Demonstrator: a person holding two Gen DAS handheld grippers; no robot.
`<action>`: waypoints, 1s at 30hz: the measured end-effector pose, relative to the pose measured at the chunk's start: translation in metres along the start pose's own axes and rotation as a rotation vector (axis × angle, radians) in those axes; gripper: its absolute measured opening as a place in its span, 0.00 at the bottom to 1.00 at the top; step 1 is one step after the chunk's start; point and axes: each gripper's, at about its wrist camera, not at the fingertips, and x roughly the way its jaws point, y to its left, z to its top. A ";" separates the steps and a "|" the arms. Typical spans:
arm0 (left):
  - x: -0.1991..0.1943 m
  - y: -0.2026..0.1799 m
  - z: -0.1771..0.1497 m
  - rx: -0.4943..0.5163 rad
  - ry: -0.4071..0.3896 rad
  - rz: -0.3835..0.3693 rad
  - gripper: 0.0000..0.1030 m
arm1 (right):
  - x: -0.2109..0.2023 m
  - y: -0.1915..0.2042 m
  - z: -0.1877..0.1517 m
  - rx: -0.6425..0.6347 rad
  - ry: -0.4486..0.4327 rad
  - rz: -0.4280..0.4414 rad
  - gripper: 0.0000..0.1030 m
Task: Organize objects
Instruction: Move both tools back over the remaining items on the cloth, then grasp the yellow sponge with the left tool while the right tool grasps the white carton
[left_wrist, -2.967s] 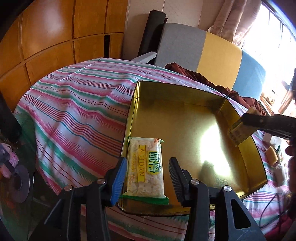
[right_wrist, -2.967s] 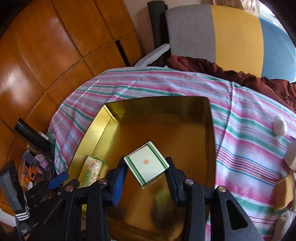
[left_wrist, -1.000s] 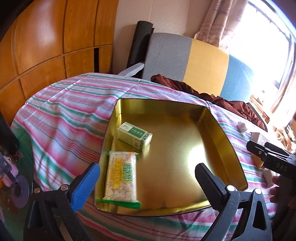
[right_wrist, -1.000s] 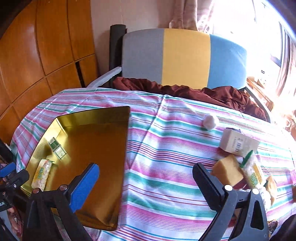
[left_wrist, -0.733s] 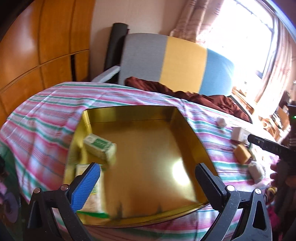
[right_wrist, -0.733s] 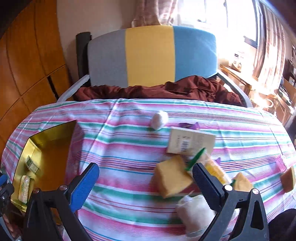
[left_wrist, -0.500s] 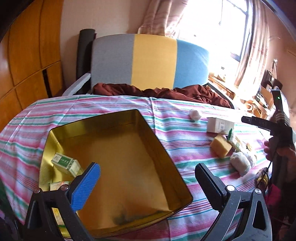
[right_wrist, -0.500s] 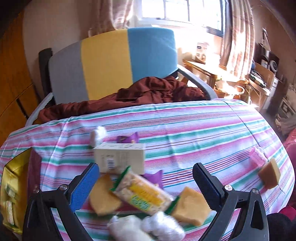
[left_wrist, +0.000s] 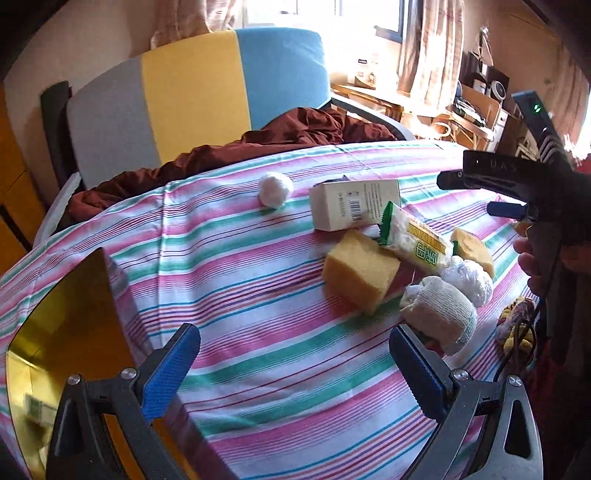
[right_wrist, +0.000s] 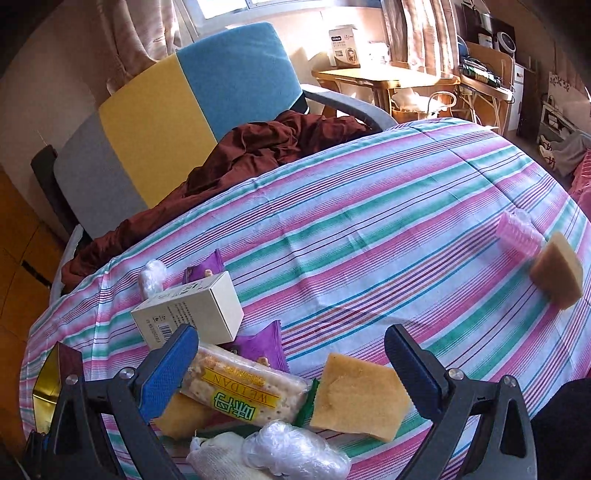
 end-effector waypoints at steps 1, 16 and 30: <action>0.007 -0.006 0.003 0.022 0.005 -0.009 1.00 | 0.000 -0.001 0.001 0.005 0.001 0.008 1.00; 0.087 -0.041 0.046 0.132 0.073 -0.142 1.00 | 0.009 -0.002 0.005 0.018 0.043 0.039 1.00; 0.083 -0.024 0.016 -0.093 0.073 -0.155 0.64 | 0.015 0.009 0.002 -0.016 0.078 0.115 1.00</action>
